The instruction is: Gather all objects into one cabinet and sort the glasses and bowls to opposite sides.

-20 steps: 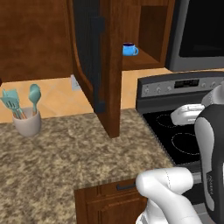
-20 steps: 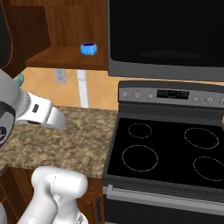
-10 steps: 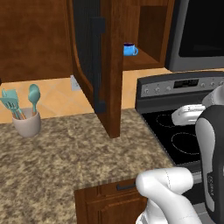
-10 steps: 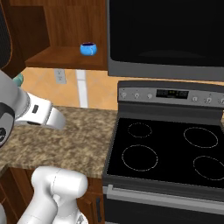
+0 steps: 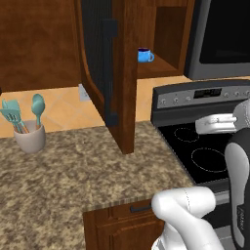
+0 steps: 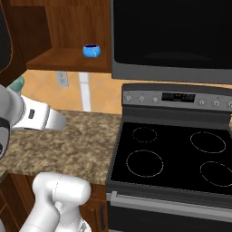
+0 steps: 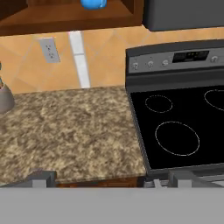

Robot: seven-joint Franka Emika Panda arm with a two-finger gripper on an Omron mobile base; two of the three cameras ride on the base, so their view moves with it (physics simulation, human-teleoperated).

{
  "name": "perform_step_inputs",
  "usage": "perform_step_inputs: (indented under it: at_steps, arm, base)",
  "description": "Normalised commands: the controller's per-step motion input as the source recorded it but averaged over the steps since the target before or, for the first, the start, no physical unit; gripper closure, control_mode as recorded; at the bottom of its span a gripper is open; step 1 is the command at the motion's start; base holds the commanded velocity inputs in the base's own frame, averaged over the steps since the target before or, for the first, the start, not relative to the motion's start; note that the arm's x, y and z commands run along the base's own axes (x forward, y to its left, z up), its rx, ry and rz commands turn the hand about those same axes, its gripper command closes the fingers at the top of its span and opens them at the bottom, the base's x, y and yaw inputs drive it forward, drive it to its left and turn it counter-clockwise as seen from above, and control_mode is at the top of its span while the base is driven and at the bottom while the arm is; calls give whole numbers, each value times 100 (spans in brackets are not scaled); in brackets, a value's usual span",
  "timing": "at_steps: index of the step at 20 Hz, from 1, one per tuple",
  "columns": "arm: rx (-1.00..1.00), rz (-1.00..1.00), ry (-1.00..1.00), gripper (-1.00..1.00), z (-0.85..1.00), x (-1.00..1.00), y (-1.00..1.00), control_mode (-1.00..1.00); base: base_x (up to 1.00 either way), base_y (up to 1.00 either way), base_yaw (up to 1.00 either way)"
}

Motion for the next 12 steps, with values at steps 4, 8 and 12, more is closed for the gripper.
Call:
perform_step_inputs:
  at_steps: [4,8,12]
  arm:
    - [3,1,-31,-100,46,28,0,-100]
    - [0,0,-20,-100,50,42,5,-100]
    - [0,0,-16,-100,42,55,9,-100]
  base:
    - [0,0,0]
    - [0,0,0]
    - [0,0,0]
